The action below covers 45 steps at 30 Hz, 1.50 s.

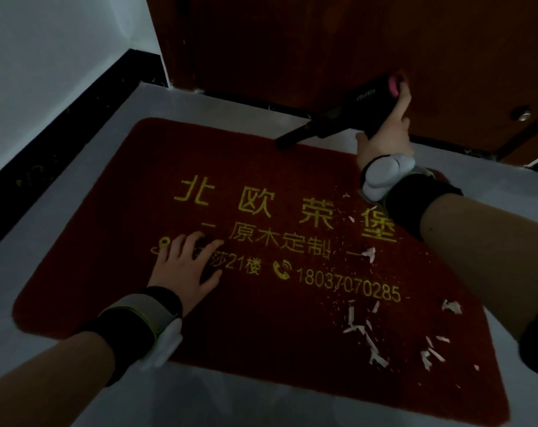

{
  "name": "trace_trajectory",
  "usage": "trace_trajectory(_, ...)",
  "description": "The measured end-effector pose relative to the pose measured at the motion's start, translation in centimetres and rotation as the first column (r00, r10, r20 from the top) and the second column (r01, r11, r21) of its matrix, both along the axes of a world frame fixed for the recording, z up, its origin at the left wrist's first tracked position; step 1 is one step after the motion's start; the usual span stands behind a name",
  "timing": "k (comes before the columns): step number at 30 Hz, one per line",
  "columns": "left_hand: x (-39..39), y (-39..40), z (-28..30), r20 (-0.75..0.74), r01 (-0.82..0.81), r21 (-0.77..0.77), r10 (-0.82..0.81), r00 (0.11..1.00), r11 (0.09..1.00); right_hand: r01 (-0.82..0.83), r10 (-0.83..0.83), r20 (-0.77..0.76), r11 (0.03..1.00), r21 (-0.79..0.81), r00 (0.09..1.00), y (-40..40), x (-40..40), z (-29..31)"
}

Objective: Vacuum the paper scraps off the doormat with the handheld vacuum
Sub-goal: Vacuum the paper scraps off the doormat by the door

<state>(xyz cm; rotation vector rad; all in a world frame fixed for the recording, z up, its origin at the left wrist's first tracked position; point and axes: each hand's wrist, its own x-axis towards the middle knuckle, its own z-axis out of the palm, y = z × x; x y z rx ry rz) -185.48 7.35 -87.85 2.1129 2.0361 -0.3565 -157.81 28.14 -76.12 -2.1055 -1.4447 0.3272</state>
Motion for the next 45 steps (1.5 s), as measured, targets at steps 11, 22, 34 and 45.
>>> trace_trajectory(11, -0.3, 0.0, -0.9, 0.012, -0.01, -0.008, 0.01, 1.0, 1.0, -0.008, 0.007, -0.112, 1.0, -0.001, 0.994, 1.4, 0.2, -1.9)
trace_trajectory(22, 0.3, 0.4, 0.7, 0.001, -0.042, -0.113, 0.042, 0.999, 0.993, -0.389, 0.389, 0.043, 0.921, 0.001, 0.92, -3.0, 6.3, 0.9)
trace_trajectory(34, 1.1, -3.9, 2.3, 0.127, -0.107, -0.217, 0.137, 0.982, 0.97, -0.677, 0.711, 0.01, 0.674, -0.297, 0.703, -8.6, 9.9, 5.1)
trace_trajectory(45, 2.5, -6.2, 2.8, 0.105, -0.071, -0.327, 0.111, 0.988, 0.942, -0.451, 0.454, 0.246, 0.89, -0.072, 0.856, -10.9, 10.7, 4.9)
